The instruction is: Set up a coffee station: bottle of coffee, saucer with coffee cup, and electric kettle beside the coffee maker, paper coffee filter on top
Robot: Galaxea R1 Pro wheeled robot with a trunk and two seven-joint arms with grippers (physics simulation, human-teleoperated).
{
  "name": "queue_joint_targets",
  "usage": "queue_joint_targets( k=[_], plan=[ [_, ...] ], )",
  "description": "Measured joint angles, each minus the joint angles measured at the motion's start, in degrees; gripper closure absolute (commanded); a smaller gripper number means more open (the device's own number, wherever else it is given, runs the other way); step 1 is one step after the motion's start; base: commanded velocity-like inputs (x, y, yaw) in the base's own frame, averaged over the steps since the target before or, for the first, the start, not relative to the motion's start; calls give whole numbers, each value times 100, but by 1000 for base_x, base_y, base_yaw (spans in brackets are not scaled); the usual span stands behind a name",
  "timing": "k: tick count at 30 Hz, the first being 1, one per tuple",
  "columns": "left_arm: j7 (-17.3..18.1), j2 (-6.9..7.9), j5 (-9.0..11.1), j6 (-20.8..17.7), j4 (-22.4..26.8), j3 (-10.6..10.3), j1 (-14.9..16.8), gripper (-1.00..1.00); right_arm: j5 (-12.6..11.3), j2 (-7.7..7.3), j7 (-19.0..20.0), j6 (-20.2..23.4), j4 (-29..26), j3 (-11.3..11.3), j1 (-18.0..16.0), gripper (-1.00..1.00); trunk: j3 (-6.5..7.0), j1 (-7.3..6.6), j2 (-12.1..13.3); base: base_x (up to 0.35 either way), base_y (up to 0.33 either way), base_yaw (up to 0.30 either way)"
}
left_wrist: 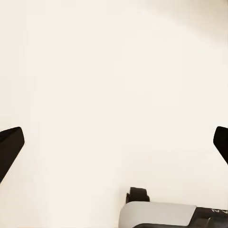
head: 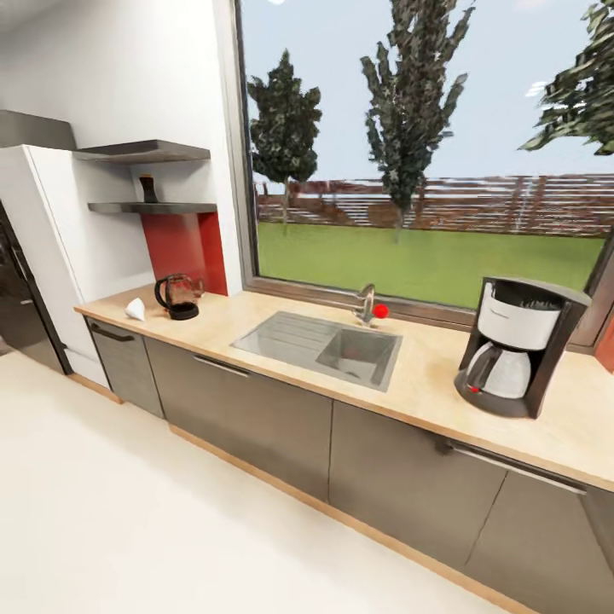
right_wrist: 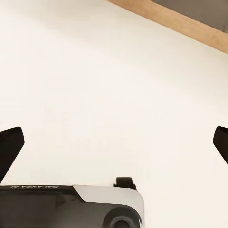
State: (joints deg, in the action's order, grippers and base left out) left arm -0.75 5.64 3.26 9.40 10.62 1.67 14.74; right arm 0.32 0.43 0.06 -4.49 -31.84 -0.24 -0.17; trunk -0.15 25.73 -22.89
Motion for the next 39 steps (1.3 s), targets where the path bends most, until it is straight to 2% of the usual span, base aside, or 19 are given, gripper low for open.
queue_joint_targets(
  k=[14, 39],
  plan=[
    [0, 0, 0, 0, 0, 0, 0, -100, 0, 0, 2, 0, 0, 0, 0, -100, 0, 0, 0, 317, 187, 122],
    [0, 0, 0, 0, 0, 0, 0, -100, 0, 0, 10, 0, 1, 0, 0, -100, 0, 1, 0, 288, 226, 196]
  ],
)
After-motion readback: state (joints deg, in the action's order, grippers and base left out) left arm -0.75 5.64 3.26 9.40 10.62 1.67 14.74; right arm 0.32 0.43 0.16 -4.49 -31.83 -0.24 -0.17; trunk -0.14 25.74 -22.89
